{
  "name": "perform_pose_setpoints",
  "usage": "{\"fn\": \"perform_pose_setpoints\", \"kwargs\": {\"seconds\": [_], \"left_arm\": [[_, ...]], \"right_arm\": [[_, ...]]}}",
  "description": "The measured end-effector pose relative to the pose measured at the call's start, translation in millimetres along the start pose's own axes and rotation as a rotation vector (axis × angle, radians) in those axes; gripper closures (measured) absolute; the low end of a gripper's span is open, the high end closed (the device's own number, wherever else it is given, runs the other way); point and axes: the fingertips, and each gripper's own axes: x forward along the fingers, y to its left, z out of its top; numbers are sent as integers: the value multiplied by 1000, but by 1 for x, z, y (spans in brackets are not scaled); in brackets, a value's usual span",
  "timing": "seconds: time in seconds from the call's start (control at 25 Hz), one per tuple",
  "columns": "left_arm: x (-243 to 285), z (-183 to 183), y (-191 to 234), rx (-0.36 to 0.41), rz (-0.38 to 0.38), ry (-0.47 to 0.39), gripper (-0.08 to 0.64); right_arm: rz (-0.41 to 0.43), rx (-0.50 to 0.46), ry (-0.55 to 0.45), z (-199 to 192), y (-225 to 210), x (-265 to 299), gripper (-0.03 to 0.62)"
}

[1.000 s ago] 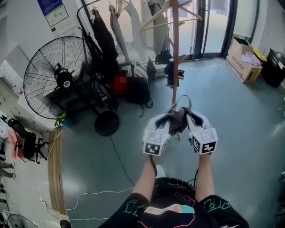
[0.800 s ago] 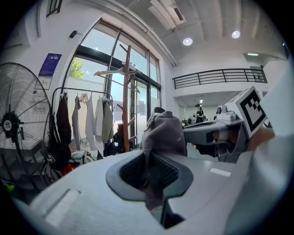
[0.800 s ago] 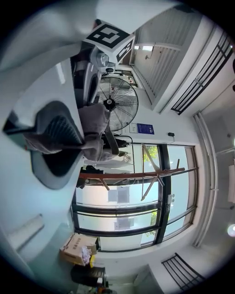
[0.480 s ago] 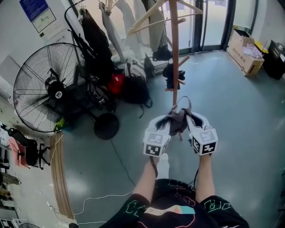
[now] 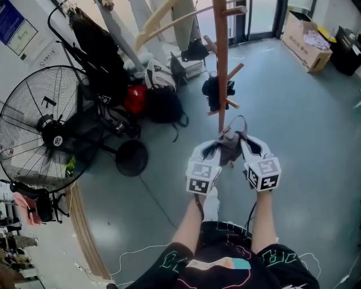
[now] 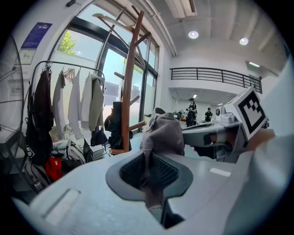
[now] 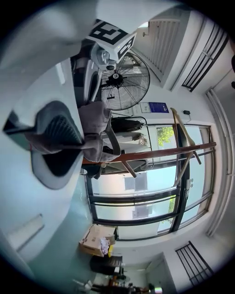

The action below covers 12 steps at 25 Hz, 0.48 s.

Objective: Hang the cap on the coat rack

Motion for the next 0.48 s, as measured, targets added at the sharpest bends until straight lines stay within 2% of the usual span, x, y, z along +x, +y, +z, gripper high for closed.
{"fn": "perform_pose_setpoints", "kwargs": {"seconds": [0.2, 0.48], "left_arm": [[40, -8, 7, -20, -58, 6, 523], [72, -8, 24, -52, -93, 26, 523]], "right_arm": [[-46, 5, 40, -7, -27, 23, 557], [-80, 10, 94, -10, -40, 45, 555]]}}
